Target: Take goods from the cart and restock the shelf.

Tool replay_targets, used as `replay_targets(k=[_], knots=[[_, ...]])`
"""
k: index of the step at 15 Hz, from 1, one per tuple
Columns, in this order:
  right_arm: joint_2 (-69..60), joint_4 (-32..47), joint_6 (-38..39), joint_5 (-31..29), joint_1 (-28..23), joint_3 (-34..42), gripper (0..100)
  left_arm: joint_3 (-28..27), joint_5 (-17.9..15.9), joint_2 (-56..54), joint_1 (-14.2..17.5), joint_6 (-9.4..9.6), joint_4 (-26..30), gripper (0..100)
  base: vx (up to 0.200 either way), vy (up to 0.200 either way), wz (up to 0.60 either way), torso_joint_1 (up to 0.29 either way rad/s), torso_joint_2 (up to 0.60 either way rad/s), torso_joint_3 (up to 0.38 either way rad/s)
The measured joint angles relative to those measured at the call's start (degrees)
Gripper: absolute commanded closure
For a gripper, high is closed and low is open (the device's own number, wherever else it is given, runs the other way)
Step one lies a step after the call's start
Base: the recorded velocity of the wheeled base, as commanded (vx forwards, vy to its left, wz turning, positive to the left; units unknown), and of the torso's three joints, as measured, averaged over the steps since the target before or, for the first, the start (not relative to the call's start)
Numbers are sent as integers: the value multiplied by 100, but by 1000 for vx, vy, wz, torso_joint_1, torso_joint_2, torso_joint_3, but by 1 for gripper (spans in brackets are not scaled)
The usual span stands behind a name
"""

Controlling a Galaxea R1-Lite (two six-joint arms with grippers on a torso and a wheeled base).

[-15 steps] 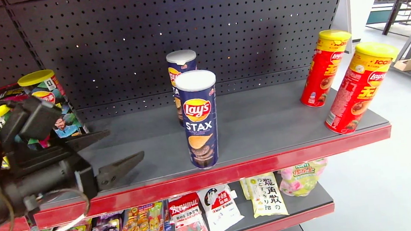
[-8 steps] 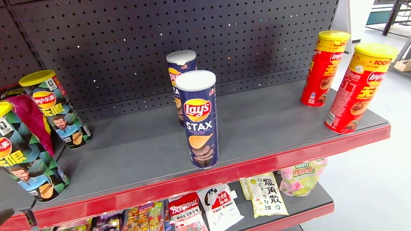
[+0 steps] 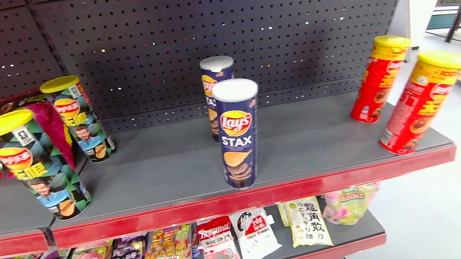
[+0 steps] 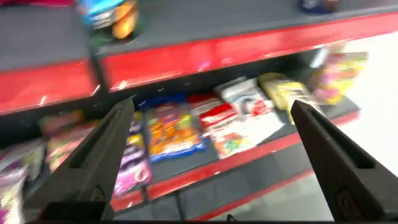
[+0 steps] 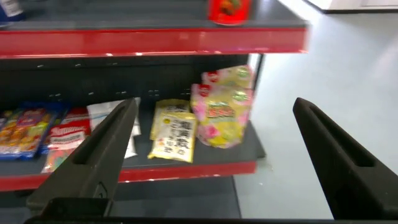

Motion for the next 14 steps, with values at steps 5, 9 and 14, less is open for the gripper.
replay_targets(k=[5,9,14], knots=[[0,-5,4,23,-2,0,0,173,132,-127,-2,79,-141,0,0,0,120,1,0,0],[62,-65,85,146,16,-224,0,506,383,-143,0,273,-627,0,0,0,0,0,0,0],[1763,-62,302,345,160,-1886,0,540,402,-129,140,268,-616,0,0,0,0,0,0,0]])
